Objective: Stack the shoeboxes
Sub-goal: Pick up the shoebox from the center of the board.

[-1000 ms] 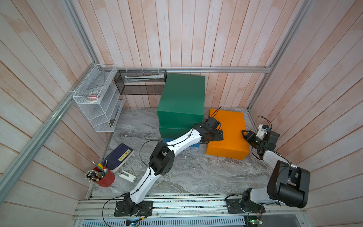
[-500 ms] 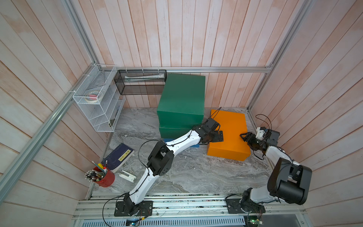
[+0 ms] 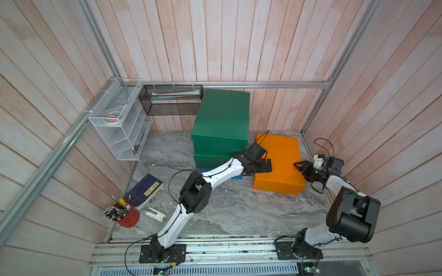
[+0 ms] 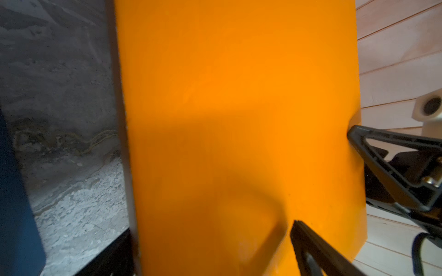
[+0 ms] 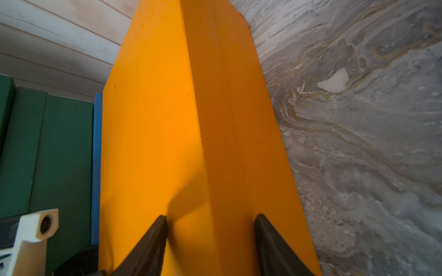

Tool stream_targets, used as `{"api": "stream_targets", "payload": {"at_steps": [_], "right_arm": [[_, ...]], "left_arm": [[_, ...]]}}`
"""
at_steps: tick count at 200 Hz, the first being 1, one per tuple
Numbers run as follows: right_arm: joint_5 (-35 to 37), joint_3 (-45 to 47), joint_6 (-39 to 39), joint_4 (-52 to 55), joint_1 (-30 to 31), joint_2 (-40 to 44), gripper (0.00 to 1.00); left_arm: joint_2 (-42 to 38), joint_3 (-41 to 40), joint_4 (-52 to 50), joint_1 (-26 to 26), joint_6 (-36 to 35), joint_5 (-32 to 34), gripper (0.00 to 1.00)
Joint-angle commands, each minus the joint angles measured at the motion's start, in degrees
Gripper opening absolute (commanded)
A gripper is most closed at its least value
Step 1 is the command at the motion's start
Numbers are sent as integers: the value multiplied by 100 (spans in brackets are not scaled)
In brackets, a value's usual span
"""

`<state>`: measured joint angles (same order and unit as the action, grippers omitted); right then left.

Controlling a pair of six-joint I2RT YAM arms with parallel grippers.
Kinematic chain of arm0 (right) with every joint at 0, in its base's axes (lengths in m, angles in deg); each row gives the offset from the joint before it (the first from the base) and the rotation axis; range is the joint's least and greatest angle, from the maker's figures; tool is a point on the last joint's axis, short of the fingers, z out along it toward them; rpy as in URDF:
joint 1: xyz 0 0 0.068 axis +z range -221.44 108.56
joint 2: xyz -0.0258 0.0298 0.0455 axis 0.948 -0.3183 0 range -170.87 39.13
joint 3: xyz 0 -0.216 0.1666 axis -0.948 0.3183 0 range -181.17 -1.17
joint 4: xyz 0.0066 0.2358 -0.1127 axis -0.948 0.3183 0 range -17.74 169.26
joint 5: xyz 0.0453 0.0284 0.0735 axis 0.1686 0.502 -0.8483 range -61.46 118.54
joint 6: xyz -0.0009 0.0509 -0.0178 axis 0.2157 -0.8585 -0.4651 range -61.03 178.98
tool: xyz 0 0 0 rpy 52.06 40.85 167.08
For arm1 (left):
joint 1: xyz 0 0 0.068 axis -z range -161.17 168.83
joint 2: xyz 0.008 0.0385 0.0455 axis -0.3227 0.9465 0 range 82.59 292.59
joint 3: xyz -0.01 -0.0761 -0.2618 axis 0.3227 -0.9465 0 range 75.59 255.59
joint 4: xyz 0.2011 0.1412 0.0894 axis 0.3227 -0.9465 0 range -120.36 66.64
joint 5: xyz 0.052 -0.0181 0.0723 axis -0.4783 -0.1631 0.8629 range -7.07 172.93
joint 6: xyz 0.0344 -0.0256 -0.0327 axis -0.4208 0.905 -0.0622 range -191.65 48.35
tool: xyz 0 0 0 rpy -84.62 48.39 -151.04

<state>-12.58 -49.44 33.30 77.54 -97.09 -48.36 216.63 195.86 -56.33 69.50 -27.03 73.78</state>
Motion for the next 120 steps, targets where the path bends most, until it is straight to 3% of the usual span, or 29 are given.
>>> {"api": "stream_targets", "payload": {"at_steps": [1,120], "right_arm": [[-475,128,-52,437,207,238,58],[-297,-59,-237,701,259,1162,58]], "left_arm": [[-27,378,464,108,-50,-410,100],[-265,665,247,279,-76,-210,100]]}}
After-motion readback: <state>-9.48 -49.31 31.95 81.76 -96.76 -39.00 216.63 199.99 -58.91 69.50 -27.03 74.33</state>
